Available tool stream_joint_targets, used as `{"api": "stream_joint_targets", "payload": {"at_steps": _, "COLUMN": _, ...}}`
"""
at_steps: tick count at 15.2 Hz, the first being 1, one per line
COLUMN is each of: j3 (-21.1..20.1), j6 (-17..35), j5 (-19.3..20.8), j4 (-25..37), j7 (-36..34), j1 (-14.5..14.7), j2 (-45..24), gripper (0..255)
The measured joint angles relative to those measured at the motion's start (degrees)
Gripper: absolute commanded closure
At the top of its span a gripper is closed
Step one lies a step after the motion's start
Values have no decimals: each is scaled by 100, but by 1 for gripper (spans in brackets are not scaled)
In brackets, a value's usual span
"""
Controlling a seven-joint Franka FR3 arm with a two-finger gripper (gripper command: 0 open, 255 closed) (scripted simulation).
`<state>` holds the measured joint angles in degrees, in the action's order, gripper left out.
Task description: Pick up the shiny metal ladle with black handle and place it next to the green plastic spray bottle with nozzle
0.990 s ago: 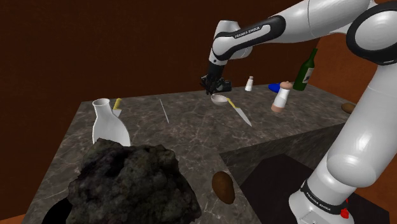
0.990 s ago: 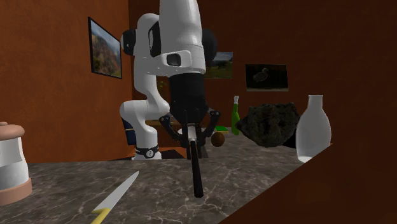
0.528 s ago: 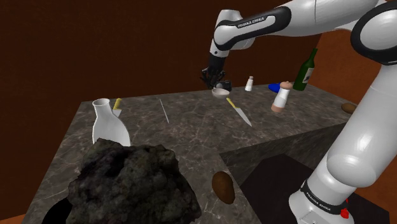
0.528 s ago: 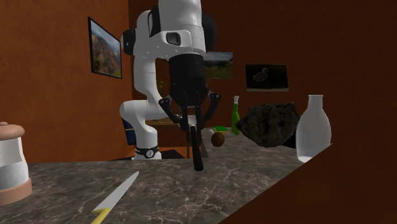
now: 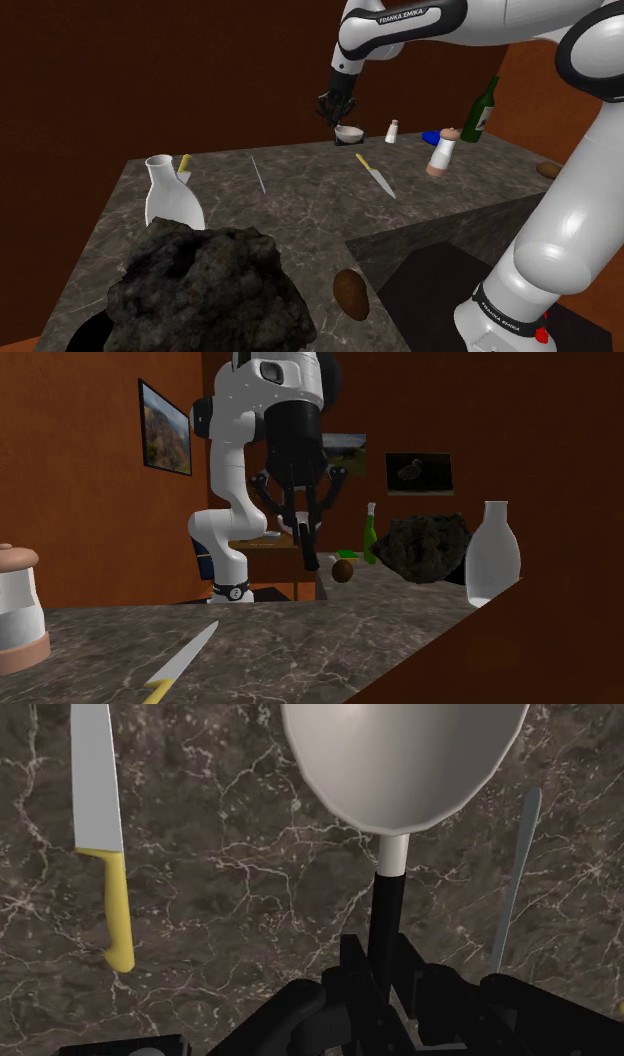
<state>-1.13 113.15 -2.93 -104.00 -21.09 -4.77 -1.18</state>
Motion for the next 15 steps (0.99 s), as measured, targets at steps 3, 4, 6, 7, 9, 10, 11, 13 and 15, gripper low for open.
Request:
{"api": "stream_joint_targets", "payload": {"at_steps": 3, "j3": -2, "j6": -240, "j5": 5, "j4": 226, "j7": -16, "j1": 2, "j2": 15, "gripper": 255}}
{"api": "stream_joint_targets", "payload": {"at_steps": 4, "j3": 3, "j6": -301, "j5": 3, "j4": 263, "j7": -9, "j1": -3, "j2": 39, "gripper": 255}}
{"api": "stream_joint_targets", "payload": {"at_steps": 6, "j3": 9, "j6": -458, "j5": 5, "j4": 441, "j7": -5, "j1": -9, "j2": 17, "gripper": 255}}
{"api": "stream_joint_targets", "payload": {"at_steps": 7, "j3": 4, "j6": -552, "j5": 8, "j4": 550, "j7": -22, "j1": -4, "j2": 2, "gripper": 255}}
{"api": "stream_joint_targets", "payload": {"at_steps": 9, "j3": 4, "j6": -698, "j5": 11, "j4": 695, "j7": -29, "j1": -4, "j2": 4, "gripper": 255}}
{"api": "stream_joint_targets", "payload": {"at_steps": 10, "j3": 4, "j6": -790, "j5": 12, "j4": 809, "j7": -32, "j1": -4, "j2": -17, "gripper": 255}}
{"api": "stream_joint_targets", "payload": {"at_steps": 11, "j3": -1, "j6": -869, "j5": 16, "j4": 891, "j7": -49, "j1": 2, "j2": -20, "gripper": 255}}
{"api": "stream_joint_targets", "payload": {"at_steps": 13, "j3": -1, "j6": -1023, "j5": 18, "j4": 1067, "j7": -56, "j1": 1, "j2": -42, "gripper": 255}}
{"api": "stream_joint_targets", "payload": {"at_steps": 15, "j3": -2, "j6": -1170, "j5": 20, "j4": 1250, "j7": -66, "j1": 3, "j2": -78, "gripper": 255}}
